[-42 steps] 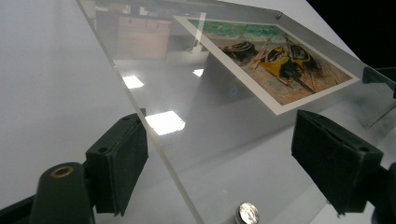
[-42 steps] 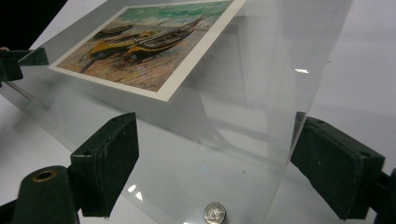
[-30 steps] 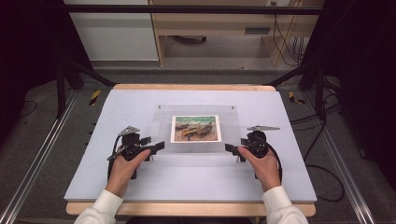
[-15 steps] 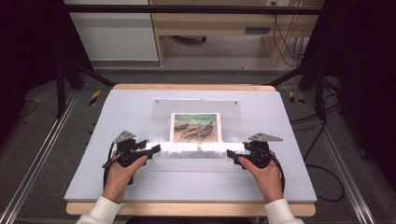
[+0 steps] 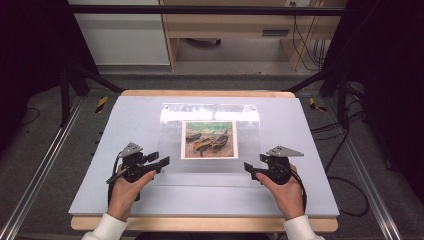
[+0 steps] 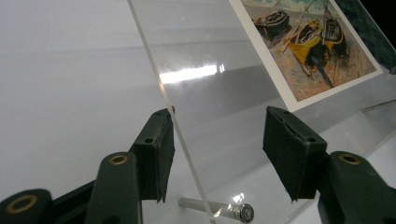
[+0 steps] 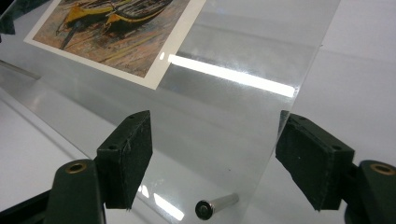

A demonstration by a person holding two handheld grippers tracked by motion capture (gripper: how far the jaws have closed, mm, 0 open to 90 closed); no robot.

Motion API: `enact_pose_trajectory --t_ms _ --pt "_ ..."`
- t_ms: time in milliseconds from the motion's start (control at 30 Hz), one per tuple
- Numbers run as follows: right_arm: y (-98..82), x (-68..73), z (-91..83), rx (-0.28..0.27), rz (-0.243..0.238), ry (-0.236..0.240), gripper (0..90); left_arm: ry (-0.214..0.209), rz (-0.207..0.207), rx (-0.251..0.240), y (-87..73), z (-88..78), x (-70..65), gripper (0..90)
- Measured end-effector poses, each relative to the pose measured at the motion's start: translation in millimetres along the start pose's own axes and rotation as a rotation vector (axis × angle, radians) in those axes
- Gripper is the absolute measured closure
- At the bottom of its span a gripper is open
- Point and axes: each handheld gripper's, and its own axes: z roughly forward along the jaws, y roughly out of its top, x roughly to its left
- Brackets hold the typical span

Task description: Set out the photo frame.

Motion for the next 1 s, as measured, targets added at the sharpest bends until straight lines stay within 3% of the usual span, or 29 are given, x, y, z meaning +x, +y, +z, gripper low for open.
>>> enact_pose_trajectory --t_ms 1000 --pt "-16.2 11.4 -18.2 -0.041 -0.059 -0.052 43.1 0.013 0.036 -0.004 -11.9 -20.2 -8.6 56.3"
